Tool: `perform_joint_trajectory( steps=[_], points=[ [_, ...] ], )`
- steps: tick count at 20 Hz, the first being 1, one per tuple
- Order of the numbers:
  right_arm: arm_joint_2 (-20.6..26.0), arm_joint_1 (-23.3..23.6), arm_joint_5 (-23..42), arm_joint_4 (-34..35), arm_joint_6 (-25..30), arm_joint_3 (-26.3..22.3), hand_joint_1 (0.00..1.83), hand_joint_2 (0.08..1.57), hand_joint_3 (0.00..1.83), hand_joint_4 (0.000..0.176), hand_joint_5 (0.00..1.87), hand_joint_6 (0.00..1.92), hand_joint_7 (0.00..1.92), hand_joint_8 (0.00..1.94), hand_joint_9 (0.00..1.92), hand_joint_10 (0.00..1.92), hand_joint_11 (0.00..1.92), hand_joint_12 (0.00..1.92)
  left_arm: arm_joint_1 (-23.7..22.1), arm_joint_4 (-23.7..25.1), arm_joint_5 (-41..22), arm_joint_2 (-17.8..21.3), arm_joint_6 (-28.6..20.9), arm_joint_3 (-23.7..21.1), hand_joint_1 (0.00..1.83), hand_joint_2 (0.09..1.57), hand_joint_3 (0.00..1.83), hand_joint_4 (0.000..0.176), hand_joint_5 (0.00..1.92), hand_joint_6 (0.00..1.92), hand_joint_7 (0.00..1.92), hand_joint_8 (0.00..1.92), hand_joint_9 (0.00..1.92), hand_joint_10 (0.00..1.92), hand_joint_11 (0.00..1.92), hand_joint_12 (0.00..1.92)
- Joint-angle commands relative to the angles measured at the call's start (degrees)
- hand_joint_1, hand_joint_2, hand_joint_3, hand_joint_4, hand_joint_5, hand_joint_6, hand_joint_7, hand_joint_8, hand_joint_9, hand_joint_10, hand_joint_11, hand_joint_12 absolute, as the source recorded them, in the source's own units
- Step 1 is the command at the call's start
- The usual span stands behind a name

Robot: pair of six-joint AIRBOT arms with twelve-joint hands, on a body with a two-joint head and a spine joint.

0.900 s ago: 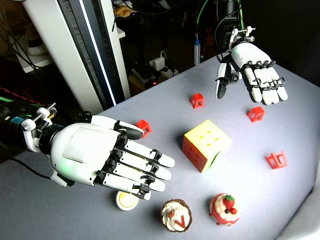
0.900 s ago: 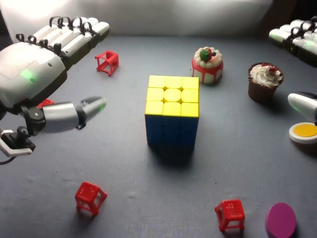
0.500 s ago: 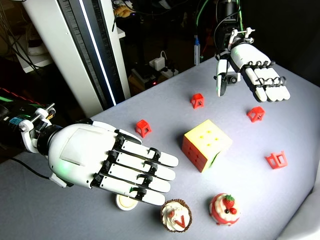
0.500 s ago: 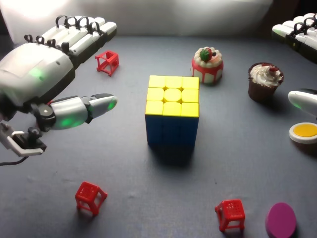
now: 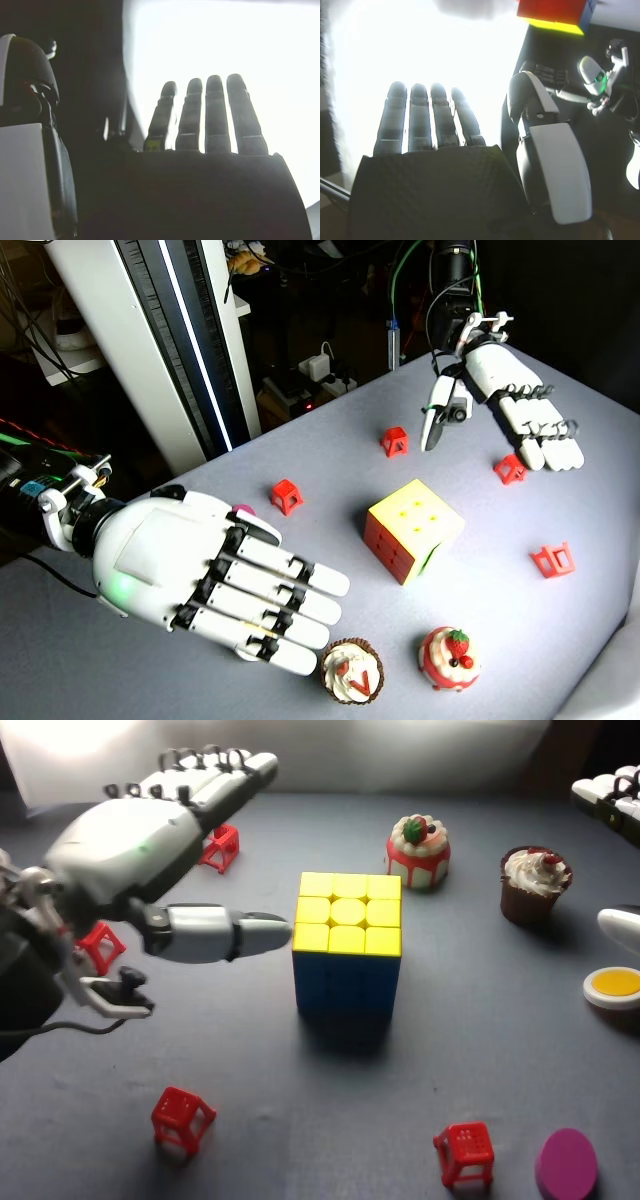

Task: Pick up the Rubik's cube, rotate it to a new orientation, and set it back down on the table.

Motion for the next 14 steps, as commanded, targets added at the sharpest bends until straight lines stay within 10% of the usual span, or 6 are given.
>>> perform_joint_trajectory(
  steps=[1, 4, 5, 6, 10, 14],
  points=[
    [0.1, 0.3, 7.0, 0.7, -0.2, 0.1, 0.43, 1.36, 0.0, 0.0, 0.0, 0.0, 0.0, 0.0, 0.0, 0.0, 0.0, 0.0, -1.2, 0.8, -4.2, -0.3, -0.2, 0.4, 0.62, 0.86, 0.0, 0.038, 0.0, 0.0, 0.0, 0.0, 0.0, 0.0, 0.01, 0.13],
    [-0.7, -0.1, 6.9, 1.7, -0.5, 0.7, 0.48, 1.37, 0.0, 0.0, 0.0, 0.0, 0.0, 0.0, 0.0, 0.0, 0.0, 0.0, -3.2, 1.7, -1.2, -2.1, -0.2, 1.1, 0.63, 0.76, 0.0, 0.071, 0.0, 0.0, 0.0, 0.0, 0.0, 0.0, 0.04, 0.02],
    [-0.9, -0.1, 6.7, 1.9, -0.5, 0.9, 0.48, 1.37, 0.0, 0.0, 0.0, 0.0, 0.0, 0.0, 0.0, 0.0, 0.0, 0.0, -3.6, 2.2, -0.4, -2.6, -0.2, 1.3, 0.62, 0.72, 0.04, 0.077, 0.0, 0.0, 0.0, 0.0, 0.0, 0.0, 0.01, 0.56],
    [-1.1, -0.2, 6.6, 2.0, -0.5, 1.0, 0.45, 1.37, 0.0, 0.0, 0.0, 0.0, 0.0, 0.0, 0.0, 0.0, 0.0, 0.0, -4.0, 2.7, 0.6, -3.1, -0.2, 1.5, 0.66, 0.71, 0.04, 0.061, 0.0, 0.0, 0.0, 0.0, 0.0, 0.0, 0.0, 1.0],
    [-1.9, -0.6, 6.5, 2.4, -0.5, 1.5, 0.46, 1.36, 0.0, 0.0, 0.0, 0.0, 0.0, 0.0, 0.0, 0.0, 0.0, 0.0, -4.6, 3.3, 3.9, -5.3, -0.1, 2.8, 0.68, 0.82, 0.0, 0.024, 0.0, 0.0, 0.0, 0.0, 0.0, 0.0, 0.0, 0.76],
    [-2.2, -0.9, 6.3, 2.6, -0.5, 1.7, 0.46, 1.36, 0.0, 0.0, 0.0, 0.0, 0.0, 0.0, 0.0, 0.0, 0.0, 0.0, -5.6, 2.3, 7.2, -7.3, 0.4, 4.8, 0.73, 0.8, 0.0, 0.0, 0.0, 0.0, 0.0, 0.0, 0.0, 0.0, 0.0, 1.57]
  ],
)
